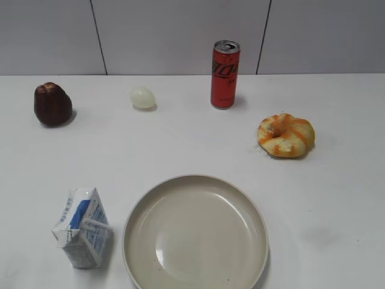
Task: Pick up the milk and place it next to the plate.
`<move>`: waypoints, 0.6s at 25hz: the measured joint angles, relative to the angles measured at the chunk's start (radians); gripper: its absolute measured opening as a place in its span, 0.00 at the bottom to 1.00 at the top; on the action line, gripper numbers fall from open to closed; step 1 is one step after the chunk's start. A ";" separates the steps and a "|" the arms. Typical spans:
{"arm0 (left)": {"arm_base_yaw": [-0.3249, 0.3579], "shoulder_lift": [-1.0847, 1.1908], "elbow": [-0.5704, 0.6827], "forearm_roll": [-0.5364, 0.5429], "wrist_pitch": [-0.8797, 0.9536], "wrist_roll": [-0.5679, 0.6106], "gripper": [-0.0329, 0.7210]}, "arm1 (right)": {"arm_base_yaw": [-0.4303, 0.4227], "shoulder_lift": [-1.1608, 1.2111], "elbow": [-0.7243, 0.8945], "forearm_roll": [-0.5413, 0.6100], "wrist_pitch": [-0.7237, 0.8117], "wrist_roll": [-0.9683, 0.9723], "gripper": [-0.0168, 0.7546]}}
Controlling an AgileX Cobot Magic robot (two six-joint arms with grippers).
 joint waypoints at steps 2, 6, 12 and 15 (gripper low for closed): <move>0.000 -0.087 0.002 0.000 -0.002 -0.001 0.81 | 0.000 0.000 0.000 0.000 0.000 0.000 0.67; 0.000 -0.190 0.002 0.001 0.032 -0.001 0.80 | 0.000 0.000 0.000 0.000 0.000 0.000 0.67; 0.000 -0.318 0.022 0.019 0.093 -0.001 0.80 | 0.000 0.000 0.000 0.000 0.000 0.000 0.67; 0.000 -0.380 0.025 0.021 0.102 -0.001 0.80 | 0.000 0.000 0.000 0.000 0.000 0.000 0.67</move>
